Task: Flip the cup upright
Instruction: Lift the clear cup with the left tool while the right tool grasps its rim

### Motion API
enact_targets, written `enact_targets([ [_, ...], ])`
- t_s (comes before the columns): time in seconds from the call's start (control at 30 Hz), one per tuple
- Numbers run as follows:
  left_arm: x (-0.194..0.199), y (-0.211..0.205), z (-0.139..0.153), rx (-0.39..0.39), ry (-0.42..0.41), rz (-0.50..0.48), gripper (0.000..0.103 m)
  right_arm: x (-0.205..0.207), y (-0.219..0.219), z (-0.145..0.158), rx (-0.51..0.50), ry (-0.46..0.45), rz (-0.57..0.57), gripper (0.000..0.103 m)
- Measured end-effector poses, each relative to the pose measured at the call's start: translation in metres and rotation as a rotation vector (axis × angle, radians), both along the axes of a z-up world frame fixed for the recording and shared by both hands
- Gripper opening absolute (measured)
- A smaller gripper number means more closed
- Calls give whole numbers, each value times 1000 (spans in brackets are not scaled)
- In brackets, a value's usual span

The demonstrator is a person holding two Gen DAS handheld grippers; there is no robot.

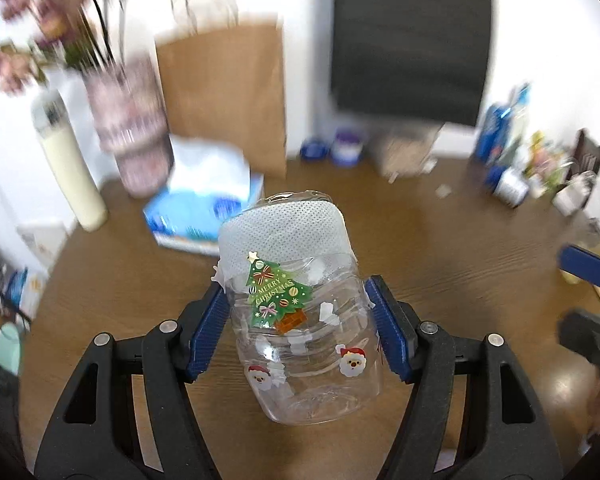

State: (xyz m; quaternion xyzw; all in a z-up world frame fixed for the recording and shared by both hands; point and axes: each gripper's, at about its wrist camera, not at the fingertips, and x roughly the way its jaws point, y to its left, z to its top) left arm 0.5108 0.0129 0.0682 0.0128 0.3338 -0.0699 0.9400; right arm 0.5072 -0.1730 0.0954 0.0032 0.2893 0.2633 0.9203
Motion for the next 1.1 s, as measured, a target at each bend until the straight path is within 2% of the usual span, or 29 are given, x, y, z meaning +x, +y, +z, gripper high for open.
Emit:
enact_targets([
  [0.07, -34, 3, 24, -14, -107, -3, 64, -18, 6, 19, 41, -33, 48, 80],
  [0.1, -59, 3, 36, 3, -173, 8, 64, -26, 7, 28, 75, -36, 72, 85],
  [0.13, -73, 2, 42, 16, -209, 12, 64, -34, 9, 36, 124, -31, 106, 88],
  [0.17, -98, 1, 51, 24, -279, 7, 64, -43, 10, 45, 194, -17, 171, 90],
  [0.23, -133, -2, 59, 45, -388, -10, 64, -57, 16, 60, 288, 11, 273, 101],
  [0.27, -158, -4, 63, 67, -471, -13, 64, -66, 21, 67, 306, 15, 293, 103],
  [0.37, -205, -10, 63, 92, -621, -28, 64, -89, 39, 81, 314, 20, 355, 103],
  [0.5, -242, -15, 52, 122, -718, -75, 64, -108, 60, 85, 334, 44, 440, 103],
  [0.6, -254, -12, 48, 105, -739, -89, 64, -113, 68, 79, 353, 67, 475, 100],
  [0.63, -256, -9, 49, 94, -738, -87, 65, -115, 70, 78, 355, 74, 479, 80],
  [0.67, -255, -8, 49, 87, -729, -82, 64, -116, 74, 76, 352, 81, 483, 70],
  [0.73, -254, 1, 48, 61, -719, -77, 62, -116, 78, 74, 349, 89, 493, 69],
  [0.87, -255, 5, 45, 64, -718, -72, 62, -121, 86, 76, 300, 58, 501, 67],
  [0.93, -252, 12, 47, 29, -691, -106, 70, -125, 88, 77, 270, 26, 497, 66],
  [0.97, -248, 17, 47, -6, -653, -153, 74, -130, 89, 77, 237, -17, 493, 66],
  [1.0, -243, 21, 47, -37, -607, -207, 86, -135, 89, 77, 217, -59, 497, 66],
  [1.03, -235, 24, 47, -64, -544, -286, 93, -140, 90, 77, 194, -107, 503, 66],
  [1.07, -226, 30, 43, -98, -486, -366, 92, -147, 90, 75, 163, -170, 508, 66],
  [1.1, -219, 38, 40, -136, -463, -396, 91, -150, 91, 72, 139, -204, 507, 66],
])
